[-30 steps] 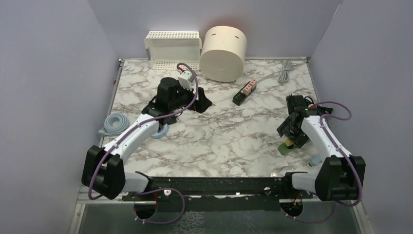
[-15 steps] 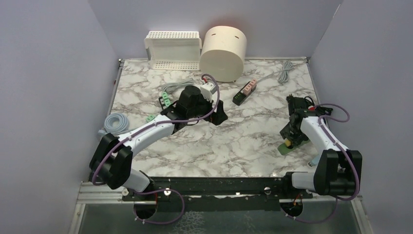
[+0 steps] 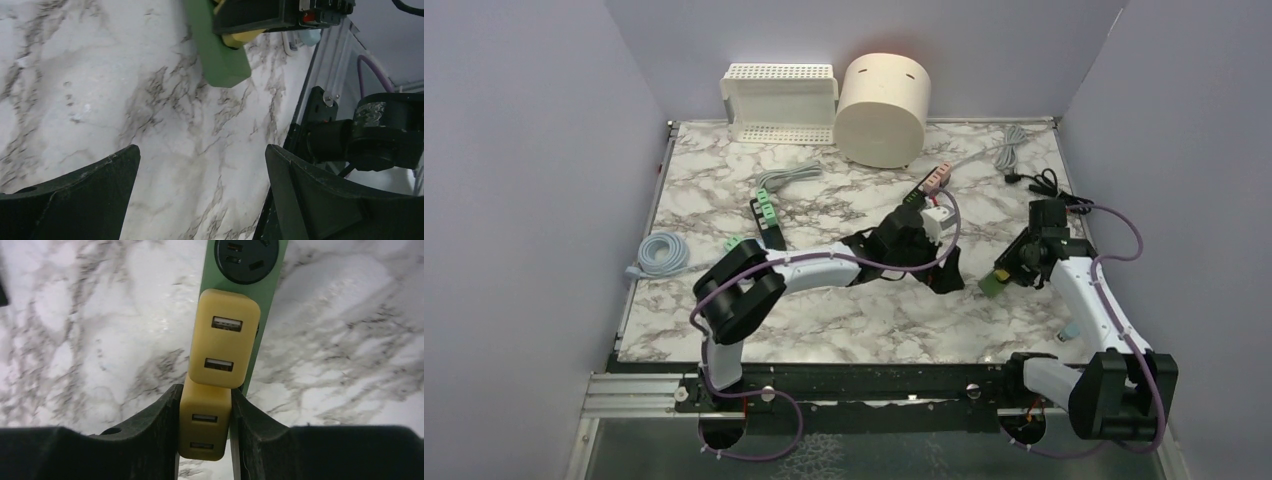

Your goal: Pull the plug off the socket

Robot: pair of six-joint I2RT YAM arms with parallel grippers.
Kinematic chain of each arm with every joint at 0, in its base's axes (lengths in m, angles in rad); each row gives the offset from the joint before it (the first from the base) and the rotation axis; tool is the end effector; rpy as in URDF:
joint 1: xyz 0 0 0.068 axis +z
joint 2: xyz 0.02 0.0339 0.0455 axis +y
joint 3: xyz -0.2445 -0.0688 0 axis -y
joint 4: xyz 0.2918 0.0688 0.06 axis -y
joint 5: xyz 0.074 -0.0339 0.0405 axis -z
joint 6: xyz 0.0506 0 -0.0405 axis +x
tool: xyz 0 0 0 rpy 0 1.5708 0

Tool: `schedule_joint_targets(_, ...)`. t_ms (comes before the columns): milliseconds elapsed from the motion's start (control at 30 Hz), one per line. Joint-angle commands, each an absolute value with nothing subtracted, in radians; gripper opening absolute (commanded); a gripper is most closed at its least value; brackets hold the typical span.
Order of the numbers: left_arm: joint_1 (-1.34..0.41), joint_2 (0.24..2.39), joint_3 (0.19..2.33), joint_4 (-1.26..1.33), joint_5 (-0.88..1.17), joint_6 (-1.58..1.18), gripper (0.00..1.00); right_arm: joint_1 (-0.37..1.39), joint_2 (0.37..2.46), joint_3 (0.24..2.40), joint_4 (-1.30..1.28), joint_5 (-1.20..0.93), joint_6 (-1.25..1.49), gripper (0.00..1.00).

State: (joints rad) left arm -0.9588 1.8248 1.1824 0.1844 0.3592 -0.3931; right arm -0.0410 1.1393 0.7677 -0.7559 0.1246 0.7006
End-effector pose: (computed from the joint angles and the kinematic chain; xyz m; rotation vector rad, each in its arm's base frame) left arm 0.2496 -0.3866 0.1697 0.8550 2.0491 -1.1710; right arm 0.2642 -0.0171 0.1733 1.0072 2.4866 0.0375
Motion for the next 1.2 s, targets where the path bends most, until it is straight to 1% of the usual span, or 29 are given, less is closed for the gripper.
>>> schedule_joint_targets(0, -0.990, 1.919, 1.284, 0.280, 0.444, -0.468, 0.99, -0.038, 1.100, 0.824, -0.599, -0.080, 0.615, 0.01)
schedule_joint_targets(133, -0.992, 1.974, 1.342, 0.290, 0.473, -0.494, 0.99, -0.036, 1.082, 0.842, -0.588, -0.086, 0.586, 0.01)
schedule_joint_targets(267, -0.992, 2.006, 1.347, 0.343, 0.520, -0.550, 0.99, -0.033, 1.083, 0.857, -0.589, -0.063, 0.547, 0.01)
schedule_joint_targets(733, -1.021, 2.189, 1.490, 0.352, 0.550, -0.677, 0.99, -0.029, 1.058, 0.863, -0.597, -0.106, 0.567, 0.01)
schedule_joint_targets(933, -1.023, 2.186, 1.467, 0.442, 0.496, -0.726, 0.99, -0.028, 1.045, 0.846, -0.595, -0.126, 0.574, 0.01)
schedule_joint_targets(1067, -1.023, 2.185, 1.455, 0.498, 0.496, -0.744, 0.99, -0.028, 1.037, 0.832, -0.594, -0.129, 0.571, 0.01)
schedule_joint_targets(1100, -1.023, 2.191, 1.459, 0.504, 0.502, -0.748, 0.96, -0.028, 1.037, 0.831, -0.594, -0.130, 0.569, 0.01)
schedule_joint_targets(1167, -1.023, 2.208, 1.470, 0.510, 0.519, -0.760, 0.87, -0.028, 1.034, 0.830, -0.594, -0.131, 0.570, 0.01)
